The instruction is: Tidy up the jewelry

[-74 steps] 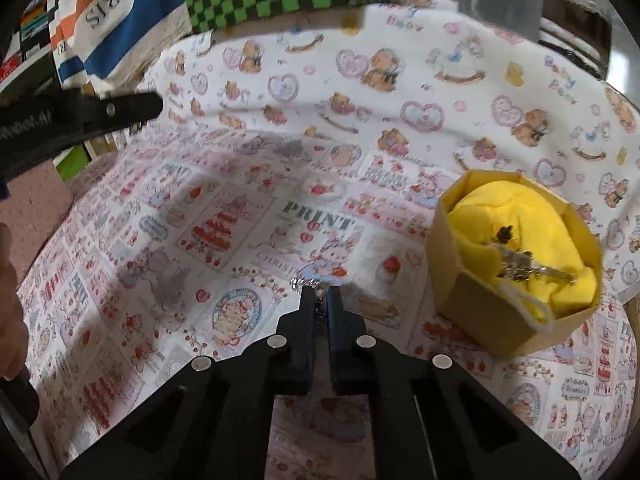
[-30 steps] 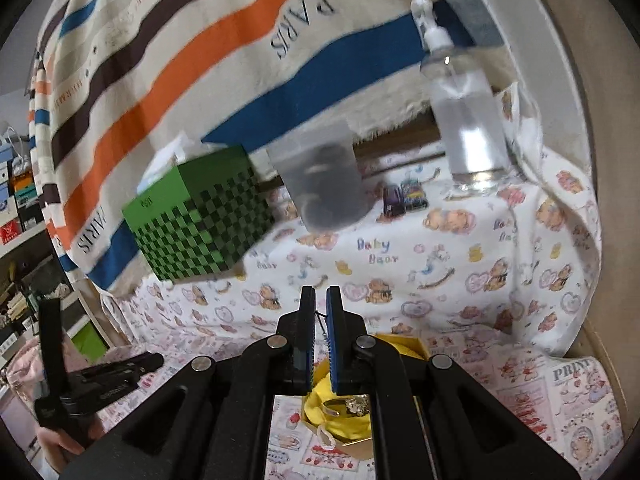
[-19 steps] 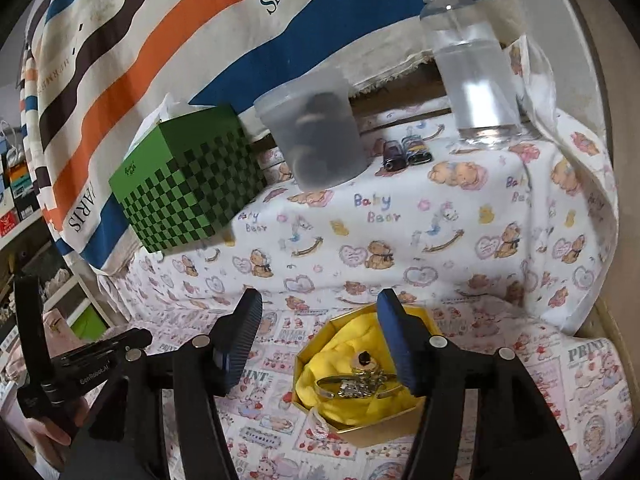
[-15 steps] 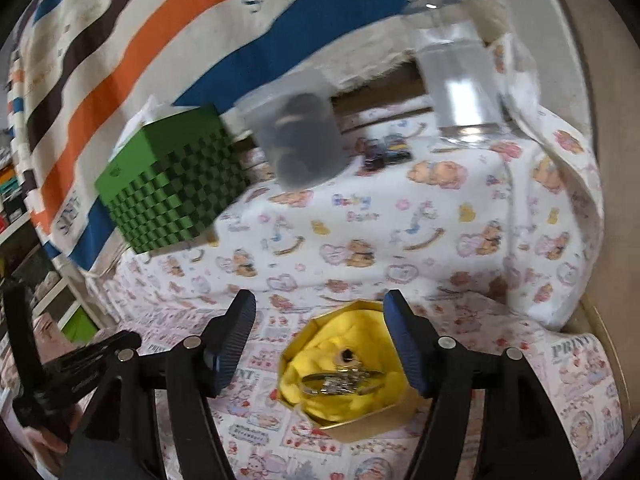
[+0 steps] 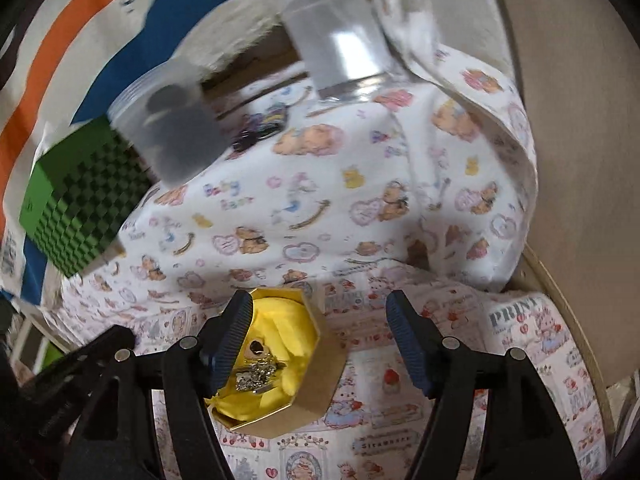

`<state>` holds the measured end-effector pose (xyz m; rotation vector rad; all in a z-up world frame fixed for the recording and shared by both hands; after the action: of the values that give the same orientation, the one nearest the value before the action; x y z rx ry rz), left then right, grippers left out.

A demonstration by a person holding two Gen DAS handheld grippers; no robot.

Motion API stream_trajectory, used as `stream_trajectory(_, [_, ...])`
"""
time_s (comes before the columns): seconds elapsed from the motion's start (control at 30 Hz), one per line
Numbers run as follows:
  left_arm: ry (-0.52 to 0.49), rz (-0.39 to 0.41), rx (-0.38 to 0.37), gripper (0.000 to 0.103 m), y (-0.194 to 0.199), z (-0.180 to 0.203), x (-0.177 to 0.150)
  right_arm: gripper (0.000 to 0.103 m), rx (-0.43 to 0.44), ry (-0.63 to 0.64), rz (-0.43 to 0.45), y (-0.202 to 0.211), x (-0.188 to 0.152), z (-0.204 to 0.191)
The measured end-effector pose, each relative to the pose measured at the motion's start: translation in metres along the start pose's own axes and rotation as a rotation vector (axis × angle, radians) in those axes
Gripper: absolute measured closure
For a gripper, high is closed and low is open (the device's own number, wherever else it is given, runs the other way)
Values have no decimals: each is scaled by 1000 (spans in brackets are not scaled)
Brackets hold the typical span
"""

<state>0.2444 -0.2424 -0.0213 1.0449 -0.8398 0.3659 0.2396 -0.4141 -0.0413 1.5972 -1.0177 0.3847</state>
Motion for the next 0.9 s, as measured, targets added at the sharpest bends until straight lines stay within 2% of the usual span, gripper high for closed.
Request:
stream_trajectory(0.13, [-17,-30,-37,84,-17,22,4,32,1,-51,-11,-1,3,12])
stream_trajectory(0.23, [-21,-20,-42,84,-21,27,8,32,-1,-74,-12,-1,5,17])
stream_trajectory(0.27, [-26,-17,-42,76,-21,28,9,32,-10,-72,-5,0,5,18])
stream_trajectory(0.33, [-28,4,-21,42,-17,25,13,32,-27,-65,15,4,7,20])
stream_trajectory(0.57, [-68,77,61,41,20,-1,19,32,-19,-52,44,17,11,19])
stream_trajectory(0.7, [-93,121,109,34,56,-22,12,32,-19,-4,88,31,12,5])
stream_trajectory(0.77, [-102,144,146,33,75,-34,8,26,-24,31,128,41,10,-6])
stream_trajectory(0.83, [-104,168,166,25,95,-47,3,20,-43,77,174,49,5,-17])
stream_trajectory(0.9, [-106,188,192,22,113,-58,-3,20,-81,132,213,56,1,-33])
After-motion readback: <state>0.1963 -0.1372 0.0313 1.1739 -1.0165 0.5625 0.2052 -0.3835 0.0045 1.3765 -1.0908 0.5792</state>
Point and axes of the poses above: each gripper's, at about its wrist camera, not at the fingertips, and y roughly against the way its jaws point, z to its right, x to its top, the point moved 8 cm from there along -y, roughly the way its jaws point, and after that the axes turned 7 degrees about -x, right-handed, at the moved point
